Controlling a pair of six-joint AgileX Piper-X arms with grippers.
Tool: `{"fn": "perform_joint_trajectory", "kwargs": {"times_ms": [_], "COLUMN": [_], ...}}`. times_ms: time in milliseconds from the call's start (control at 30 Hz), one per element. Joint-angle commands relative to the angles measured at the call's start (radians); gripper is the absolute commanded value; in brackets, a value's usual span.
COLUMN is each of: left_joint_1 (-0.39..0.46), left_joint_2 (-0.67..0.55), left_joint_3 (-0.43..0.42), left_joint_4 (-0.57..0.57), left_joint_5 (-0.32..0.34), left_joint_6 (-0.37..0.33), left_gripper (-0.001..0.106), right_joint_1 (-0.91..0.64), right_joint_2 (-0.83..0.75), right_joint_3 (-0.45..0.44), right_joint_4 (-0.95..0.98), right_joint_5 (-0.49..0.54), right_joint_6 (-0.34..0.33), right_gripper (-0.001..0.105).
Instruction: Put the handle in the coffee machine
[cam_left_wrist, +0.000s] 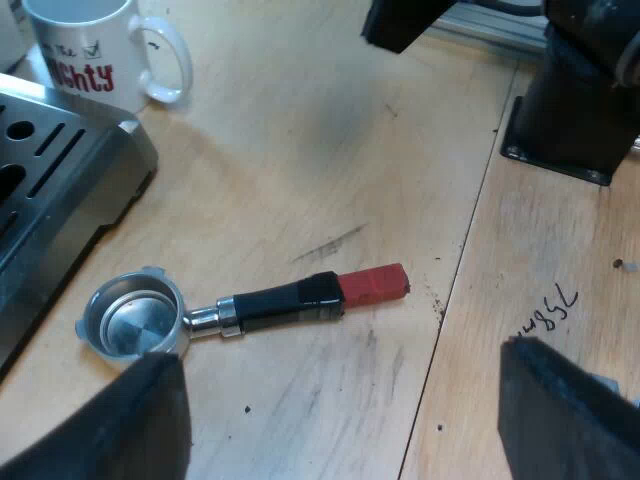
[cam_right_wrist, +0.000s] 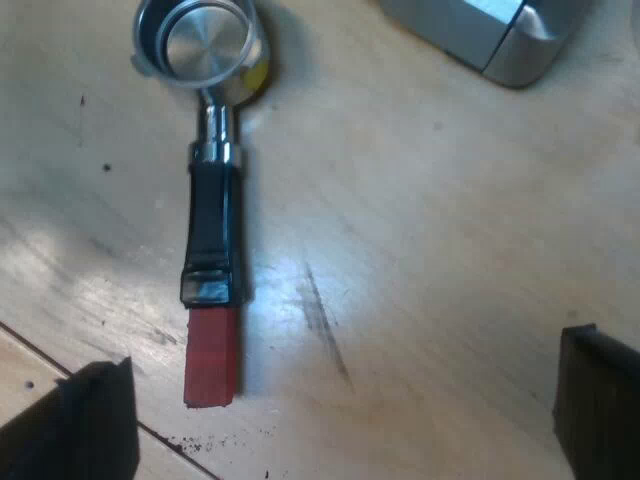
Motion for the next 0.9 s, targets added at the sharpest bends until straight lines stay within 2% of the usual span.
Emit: {"fn": "perform_joint_trajectory", "kwargs": {"times_ms": [33,100,167,267,333,433,533,600,733,767,900], "left_joint_1": [-0.004,-0.004,-0.004,-0.004,-0.004,-0.004,-0.004,-0.004,-0.004,-0.004,-0.004], "left_joint_2": [0.0,0.0,0.0,0.0,0.0,0.0,0.0,0.0,0.0,0.0,0.0], "left_joint_3": [-0.01,-0.01,-0.01,-0.01,-0.01,-0.01,-0.01,-0.01,-0.01,-0.01,-0.01], "left_joint_4": [-0.01,-0.01,-0.01,-0.01,-0.01,-0.01,-0.01,-0.01,-0.01,-0.01,-0.01], "left_joint_5": [0.011,0.012,0.012,0.012,0.012,0.012,0.012,0.012,0.012,0.012,0.012], "left_joint_6": [-0.006,-0.006,-0.006,-0.006,-0.006,-0.006,-0.006,-0.006,-0.006,-0.006,-0.006], "left_gripper": [0.067,0.067,0.067,0.067,0.067,0.067,0.067,0.067,0.067,0.067,0.067], "right_joint_1": [0.048,0.058,0.058,0.058,0.058,0.058,0.058,0.058,0.058,0.058,0.058], "right_joint_2": [0.042,0.073,0.086,0.104,0.116,0.119,0.139,0.152,0.174,0.19,0.226], "right_joint_3": [-0.01,-0.01,-0.01,-0.01,-0.01,-0.01,-0.01,-0.01,-0.01,-0.01,-0.01], "right_joint_4": [0.002,0.002,0.002,0.002,0.002,0.002,0.002,0.002,0.002,0.002,0.002], "right_joint_5": [0.02,0.02,0.017,0.015,-0.008,-0.027,-0.08,-0.09,-0.115,-0.117,-0.117], "right_joint_6": [0.032,0.071,0.076,0.094,0.096,0.096,0.096,0.096,0.096,0.096,0.096], "right_gripper": [0.085,0.085,0.084,0.068,0.05,0.042,0.024,0.017,0.007,0.001,0.0]}}
